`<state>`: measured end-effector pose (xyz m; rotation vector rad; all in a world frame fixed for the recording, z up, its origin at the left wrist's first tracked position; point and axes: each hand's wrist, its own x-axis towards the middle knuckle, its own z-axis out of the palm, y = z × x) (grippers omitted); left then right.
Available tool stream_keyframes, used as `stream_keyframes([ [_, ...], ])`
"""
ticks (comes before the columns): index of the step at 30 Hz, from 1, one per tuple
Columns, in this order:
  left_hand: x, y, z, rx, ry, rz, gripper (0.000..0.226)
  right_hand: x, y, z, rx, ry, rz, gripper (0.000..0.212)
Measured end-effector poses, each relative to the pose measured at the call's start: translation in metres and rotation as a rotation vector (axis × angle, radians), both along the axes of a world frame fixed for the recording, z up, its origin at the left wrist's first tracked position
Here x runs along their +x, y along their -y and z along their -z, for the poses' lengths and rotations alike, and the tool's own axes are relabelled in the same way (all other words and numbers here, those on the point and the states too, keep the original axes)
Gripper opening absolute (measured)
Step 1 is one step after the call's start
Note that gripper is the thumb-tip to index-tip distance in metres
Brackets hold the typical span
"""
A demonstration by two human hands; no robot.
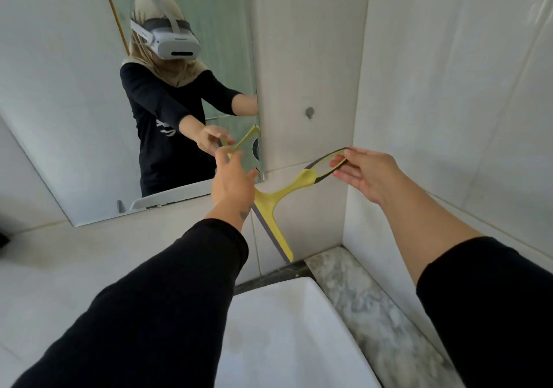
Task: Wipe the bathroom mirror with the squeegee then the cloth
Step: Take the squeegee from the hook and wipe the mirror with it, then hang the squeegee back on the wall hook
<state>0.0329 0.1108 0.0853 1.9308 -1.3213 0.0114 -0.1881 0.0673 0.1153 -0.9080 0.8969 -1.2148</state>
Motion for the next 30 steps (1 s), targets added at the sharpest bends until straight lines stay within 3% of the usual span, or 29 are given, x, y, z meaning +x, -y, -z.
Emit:
stream_keyframes([
  [4,0.019,-0.005,0.018,0.016,0.38,0.109,0.029,0.013,0.019,-0.012,-0.085,-0.098,0.087,0.023],
  [6,0.028,-0.007,0.033,0.018,0.458,0.223,0.028,0.019,0.032,-0.016,-0.124,-0.17,0.111,0.022],
  [10,0.033,-0.004,0.064,0.043,0.42,0.451,0.031,0.036,0.067,-0.022,-0.178,-0.276,0.139,0.019],
  [14,0.031,0.014,0.09,0.055,0.498,0.501,0.042,0.055,0.103,-0.026,-0.257,-0.414,0.148,0.015],
  [18,0.025,0.038,0.103,0.035,0.528,0.526,0.046,0.069,0.135,-0.03,-0.329,-0.515,0.213,0.026],
  [23,0.018,0.062,0.102,0.051,0.494,0.52,0.049,0.077,0.157,-0.024,-0.357,-0.444,0.276,0.027],
  [27,0.02,0.072,0.104,0.065,0.459,0.515,0.049,0.077,0.164,-0.018,-0.352,-0.401,0.305,0.011],
  [30,0.025,0.074,0.108,0.095,0.469,0.511,0.05,0.08,0.168,-0.006,-0.32,-0.34,0.31,0.016],
])
